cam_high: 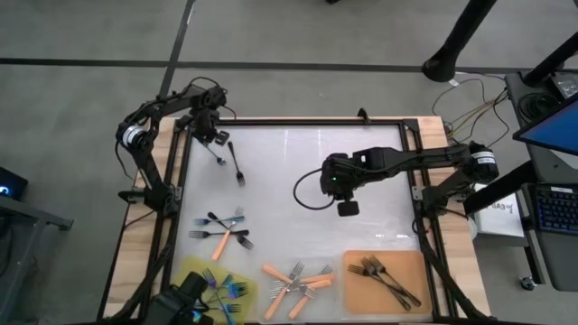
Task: Sort silverware by color (type)
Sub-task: Put the blue fork into the yellow bin
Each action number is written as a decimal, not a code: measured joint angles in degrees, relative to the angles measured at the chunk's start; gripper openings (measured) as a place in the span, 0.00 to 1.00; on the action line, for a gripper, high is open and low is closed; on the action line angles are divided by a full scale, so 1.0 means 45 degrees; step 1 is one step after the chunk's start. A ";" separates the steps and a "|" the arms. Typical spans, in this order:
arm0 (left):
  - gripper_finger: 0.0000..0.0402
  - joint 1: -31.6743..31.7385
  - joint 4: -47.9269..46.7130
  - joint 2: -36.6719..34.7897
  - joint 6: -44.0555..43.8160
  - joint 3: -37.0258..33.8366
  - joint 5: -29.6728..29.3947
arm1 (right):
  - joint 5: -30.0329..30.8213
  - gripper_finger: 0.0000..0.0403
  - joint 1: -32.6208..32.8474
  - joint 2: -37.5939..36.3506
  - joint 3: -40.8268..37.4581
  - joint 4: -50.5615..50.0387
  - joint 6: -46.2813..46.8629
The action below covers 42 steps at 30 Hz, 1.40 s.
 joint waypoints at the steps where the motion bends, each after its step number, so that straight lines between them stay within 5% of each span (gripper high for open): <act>1: 0.12 0.0017 0.0008 0.0022 -0.0163 0.0041 -0.0002 | 0.0005 0.20 0.0000 0.0000 0.0000 0.0000 -0.0165; 7: 0.01 0.0011 0.0043 0.0206 -0.0667 0.0215 -0.0019 | 0.0000 0.20 0.0000 0.0000 0.0000 0.0000 -0.0792; 31: 0.00 -0.0064 -0.1320 0.1429 -0.0652 0.1636 0.1365 | -0.0005 0.20 0.0000 0.0000 0.0000 -0.0019 -0.1149; 42: 0.00 0.0223 -0.2698 0.1450 -0.2700 0.1557 0.1681 | -0.0008 0.20 0.0000 0.0000 -0.0102 -0.0048 -0.1109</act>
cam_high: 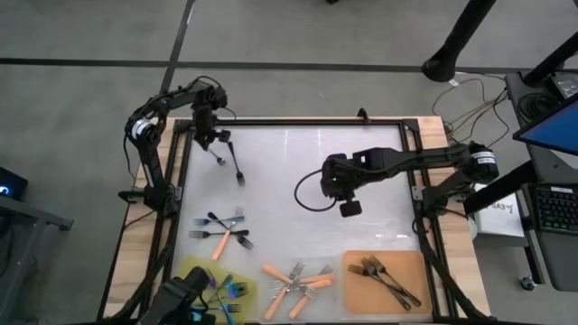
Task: Sort silverware by color (type)
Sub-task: Put the blue fork into the yellow bin
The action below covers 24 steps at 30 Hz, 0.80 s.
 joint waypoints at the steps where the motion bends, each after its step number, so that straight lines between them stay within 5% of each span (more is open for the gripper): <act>1: 0.00 0.0018 -0.0160 0.0009 0.0028 -0.0054 0.0052 | 0.0001 0.20 0.0000 0.0001 -0.0050 -0.0010 -0.0004; 17: 0.00 0.0051 -0.0131 0.1012 -0.1230 0.0133 0.0133 | 0.0012 0.20 0.0000 0.0005 -0.1450 0.0000 -0.0220; 24: 0.00 0.0010 -0.1822 0.2661 -0.1082 0.1896 0.0135 | 0.0013 0.20 0.0000 0.0005 -0.1511 0.0009 -0.0317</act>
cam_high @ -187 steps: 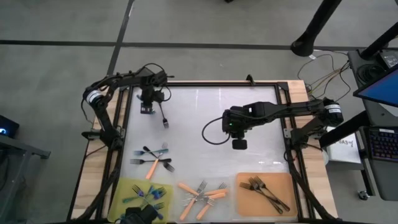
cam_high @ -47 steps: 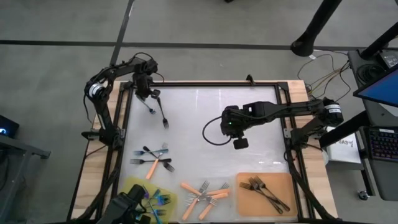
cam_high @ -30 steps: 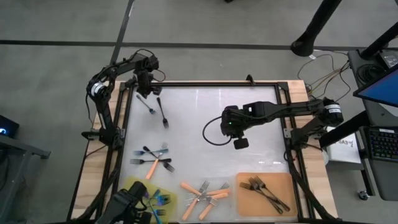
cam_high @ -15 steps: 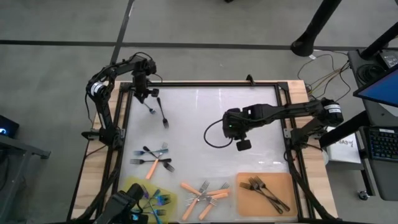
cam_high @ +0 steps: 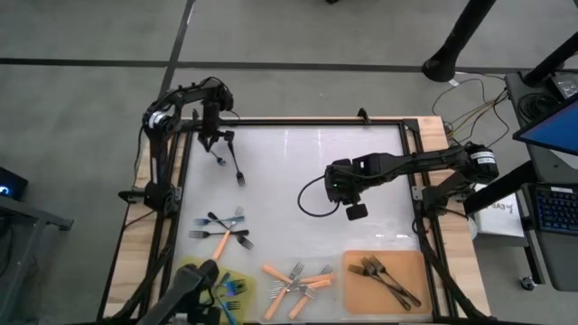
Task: Sort silverware by color (type)
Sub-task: Put the blue fork into the yellow bin
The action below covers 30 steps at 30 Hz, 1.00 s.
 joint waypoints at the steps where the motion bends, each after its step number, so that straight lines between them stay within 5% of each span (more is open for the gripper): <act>1: 0.00 -0.0027 -0.0176 0.0231 0.0112 0.0296 -0.0045 | 0.0000 0.20 0.0000 0.0000 0.0000 0.0000 -0.0009; 12: 0.00 -0.0392 -0.0761 0.2074 0.0897 0.1775 -0.0109 | 0.0005 0.20 0.0000 0.0000 -0.0001 0.0000 -0.0139; 23: 0.00 -0.0545 -0.0356 0.1837 0.2249 0.1770 -0.0094 | 0.0005 0.20 0.0000 0.0000 -0.0005 0.0053 -0.0365; 30: 0.00 -0.0453 -0.0591 0.1376 0.1518 0.1770 -0.2113 | 0.0005 0.20 0.0000 0.0000 -0.0005 0.0058 -0.0363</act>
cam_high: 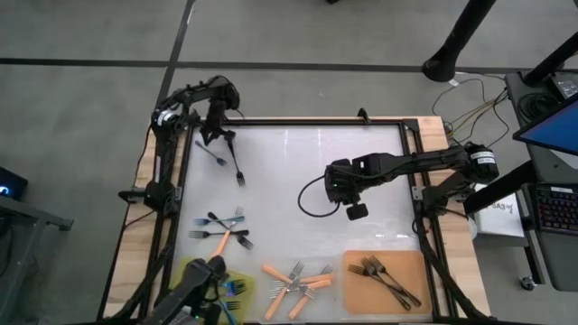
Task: Sort silverware by color (type)
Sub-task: Put the blue fork into the yellow bin
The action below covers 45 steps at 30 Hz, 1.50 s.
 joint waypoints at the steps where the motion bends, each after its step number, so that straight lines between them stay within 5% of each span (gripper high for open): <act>1: 0.00 0.0028 -0.0070 -0.0068 -0.0159 0.0000 -0.0182 | 0.0000 0.20 0.0000 0.0000 0.0000 0.0011 0.0000; 16: 0.00 0.0151 -0.0473 -0.0068 -0.0940 -0.0810 0.0581 | 0.0000 0.20 0.0000 0.0000 0.0000 0.0010 0.0165; 45: 0.00 0.0171 -0.0435 0.0267 0.0702 -0.0378 0.1992 | 0.0000 0.20 0.0000 0.0000 0.0000 0.0034 0.0335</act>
